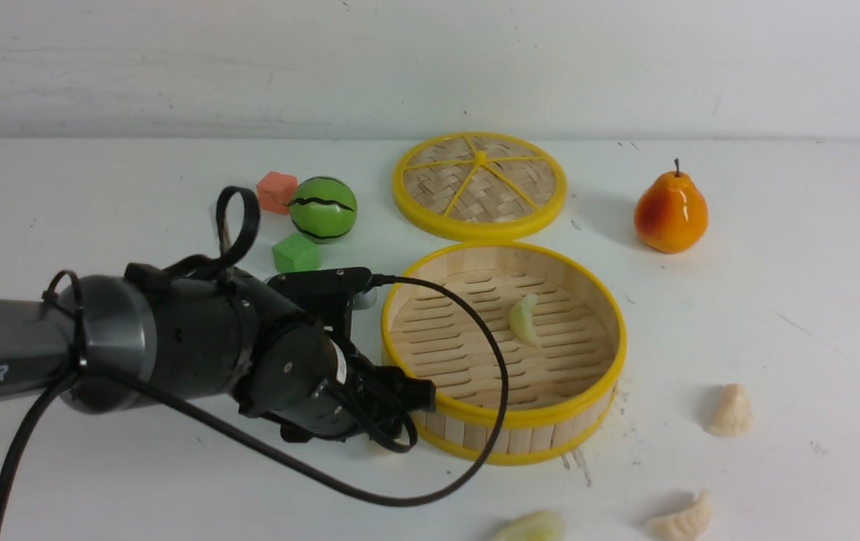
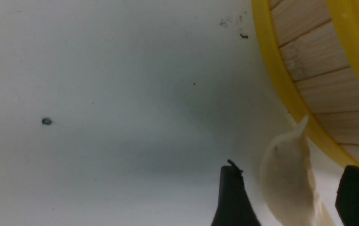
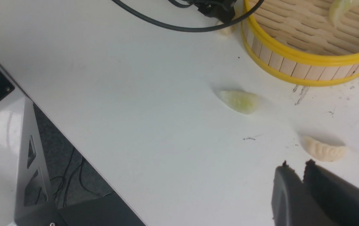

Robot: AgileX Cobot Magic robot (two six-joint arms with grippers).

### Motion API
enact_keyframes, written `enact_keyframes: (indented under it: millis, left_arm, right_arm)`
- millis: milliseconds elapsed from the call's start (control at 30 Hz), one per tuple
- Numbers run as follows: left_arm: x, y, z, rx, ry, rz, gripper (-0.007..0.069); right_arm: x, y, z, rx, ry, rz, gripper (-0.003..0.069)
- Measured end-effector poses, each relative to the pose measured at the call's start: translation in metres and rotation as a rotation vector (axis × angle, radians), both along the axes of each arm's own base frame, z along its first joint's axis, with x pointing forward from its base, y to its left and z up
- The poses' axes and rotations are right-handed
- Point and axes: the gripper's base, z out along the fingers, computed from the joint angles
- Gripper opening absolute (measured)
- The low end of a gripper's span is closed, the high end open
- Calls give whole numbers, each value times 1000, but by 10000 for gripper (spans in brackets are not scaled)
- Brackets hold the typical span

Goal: Put the dumplings into the steamer on the white table.
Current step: 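Reach for and grasp a dumpling on the table with the left gripper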

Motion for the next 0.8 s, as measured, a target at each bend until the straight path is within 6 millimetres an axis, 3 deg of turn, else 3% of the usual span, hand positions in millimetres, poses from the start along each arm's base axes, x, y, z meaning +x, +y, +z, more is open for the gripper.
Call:
enact_keyframes:
  millis: [300,500,600,700,800]
  left_arm:
    - [3,-2,-17,21,32,-2,379]
    - [1,-1,-18,45,44,-18,228]
    - [1,0,-18,64,49,-37,229]
    - [-2,3,-13,100,67,-56,230]
    - [-10,9,5,130,83,-61,230]
  right_arm:
    - [0,0,0,0,0,0,76]
    - [0,0,0,-1,0,0,76]
    - [0,0,0,-1,0,0,79]
    - [0,0,0,-1,0,0,83]
    - [0,0,0,-1,0,0,86]
